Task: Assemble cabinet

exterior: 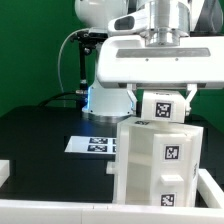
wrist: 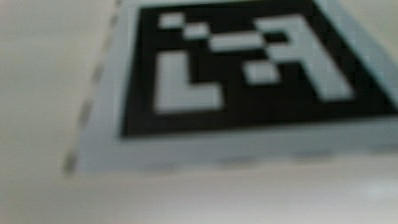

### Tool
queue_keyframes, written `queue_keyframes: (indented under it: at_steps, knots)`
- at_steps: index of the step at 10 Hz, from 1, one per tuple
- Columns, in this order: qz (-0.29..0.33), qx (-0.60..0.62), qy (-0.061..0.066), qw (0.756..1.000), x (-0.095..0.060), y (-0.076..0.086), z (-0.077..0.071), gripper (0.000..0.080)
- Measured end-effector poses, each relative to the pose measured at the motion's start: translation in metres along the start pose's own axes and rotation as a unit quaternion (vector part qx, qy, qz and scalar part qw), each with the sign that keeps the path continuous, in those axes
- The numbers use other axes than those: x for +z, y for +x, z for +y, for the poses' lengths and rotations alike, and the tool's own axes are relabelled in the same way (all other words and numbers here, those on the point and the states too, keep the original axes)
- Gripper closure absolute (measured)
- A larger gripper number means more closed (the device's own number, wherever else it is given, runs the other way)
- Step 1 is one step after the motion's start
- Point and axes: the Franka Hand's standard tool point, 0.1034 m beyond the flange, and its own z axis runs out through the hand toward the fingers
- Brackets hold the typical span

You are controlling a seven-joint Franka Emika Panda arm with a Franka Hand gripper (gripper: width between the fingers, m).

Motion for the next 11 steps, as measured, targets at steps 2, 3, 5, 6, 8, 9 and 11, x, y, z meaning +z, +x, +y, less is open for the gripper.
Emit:
queue_keyframes:
  at_steps: [2, 3, 5, 6, 8, 9, 11]
  knots:
    - [0.003, -0.005, -0.003, 1.000, 0.003, -0.001, 0.003, 0.0248]
    - [0.010, -0.006, -0.002, 1.000, 0.004, 0.001, 0.003, 0.0248]
    - [0.013, -0.010, -0.002, 1.000, 0.004, 0.003, 0.003, 0.0248]
    - [0.013, -0.011, -0.002, 1.000, 0.004, 0.003, 0.003, 0.0248]
    - [0.013, -0.013, -0.002, 1.000, 0.004, 0.003, 0.003, 0.0080]
    - [0.013, -0.013, -0.002, 1.000, 0.004, 0.003, 0.003, 0.0025]
    - [-0.036, -0.012, -0.001, 0.999, -0.007, 0.006, 0.004, 0.0005]
